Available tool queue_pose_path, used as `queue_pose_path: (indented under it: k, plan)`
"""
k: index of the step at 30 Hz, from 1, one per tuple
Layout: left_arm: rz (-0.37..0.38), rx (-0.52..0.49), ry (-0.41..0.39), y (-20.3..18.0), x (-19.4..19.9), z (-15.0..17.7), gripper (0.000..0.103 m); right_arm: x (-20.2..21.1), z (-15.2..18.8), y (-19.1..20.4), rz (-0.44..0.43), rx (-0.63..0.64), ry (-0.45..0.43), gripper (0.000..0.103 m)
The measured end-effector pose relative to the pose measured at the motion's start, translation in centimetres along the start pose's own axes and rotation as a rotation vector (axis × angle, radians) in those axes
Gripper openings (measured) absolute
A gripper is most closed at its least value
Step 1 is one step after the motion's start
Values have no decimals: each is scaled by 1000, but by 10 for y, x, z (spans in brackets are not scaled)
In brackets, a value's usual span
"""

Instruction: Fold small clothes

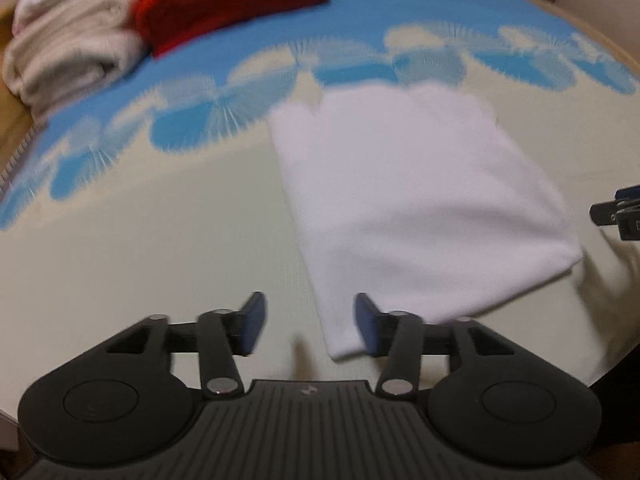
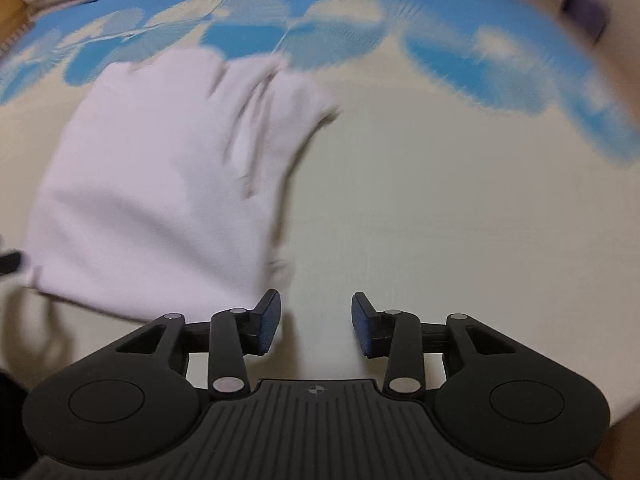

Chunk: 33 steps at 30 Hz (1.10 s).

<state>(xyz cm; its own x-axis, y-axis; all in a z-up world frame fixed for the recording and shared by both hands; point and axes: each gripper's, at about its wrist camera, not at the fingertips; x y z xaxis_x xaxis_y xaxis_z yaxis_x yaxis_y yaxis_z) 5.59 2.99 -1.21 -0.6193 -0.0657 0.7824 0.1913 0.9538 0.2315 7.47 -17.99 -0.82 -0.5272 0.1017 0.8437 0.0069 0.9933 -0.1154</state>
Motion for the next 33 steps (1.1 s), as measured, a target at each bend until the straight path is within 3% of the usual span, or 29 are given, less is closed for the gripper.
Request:
queue_pose_path:
  k: [3,7,11,13,16,19,21,24,29,33]
  plan:
    - [-45,53,-99,11,35,-7,89,35,-1,-13,-12,-69,-108,48]
    - [-22,138,-184,19,82,-8,95,85,4,-27,4,-126,-249,71]
    - [-27,149,-251,10,120,3,96,119,20,-33,1,-134,-343,91]
    - [-14,185,-258,0,130,15,96,128,31,-33,-16,-125,-367,93]
    - [27,253,-194,-12,116,36,96,130,54,-27,-32,-105,-387,94]
    - [53,243,-70,-21,90,46,96,118,64,-18,-45,-117,-318,93]
    - [56,265,-104,-17,88,41,96,118,62,-12,-68,-117,-328,93]
    - [-28,182,-147,-20,80,34,96,113,60,2,-58,-46,-336,93]
    - [12,240,-61,-13,59,36,96,106,55,7,-69,-38,-321,93]
    - [19,237,-59,-10,57,37,96,102,53,14,-81,-16,-312,93]
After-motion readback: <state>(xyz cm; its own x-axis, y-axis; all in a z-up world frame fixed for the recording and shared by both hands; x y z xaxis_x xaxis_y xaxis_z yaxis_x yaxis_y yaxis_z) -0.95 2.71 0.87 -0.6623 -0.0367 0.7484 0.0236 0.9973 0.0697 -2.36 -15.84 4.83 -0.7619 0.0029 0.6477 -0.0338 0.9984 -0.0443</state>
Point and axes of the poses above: each gripper's, at about its wrist camera, not at the fingertips, and x roughly against the way its jaws point, y to its left, z to its underside, and after that the axes turned 1 degree about z, right-handed
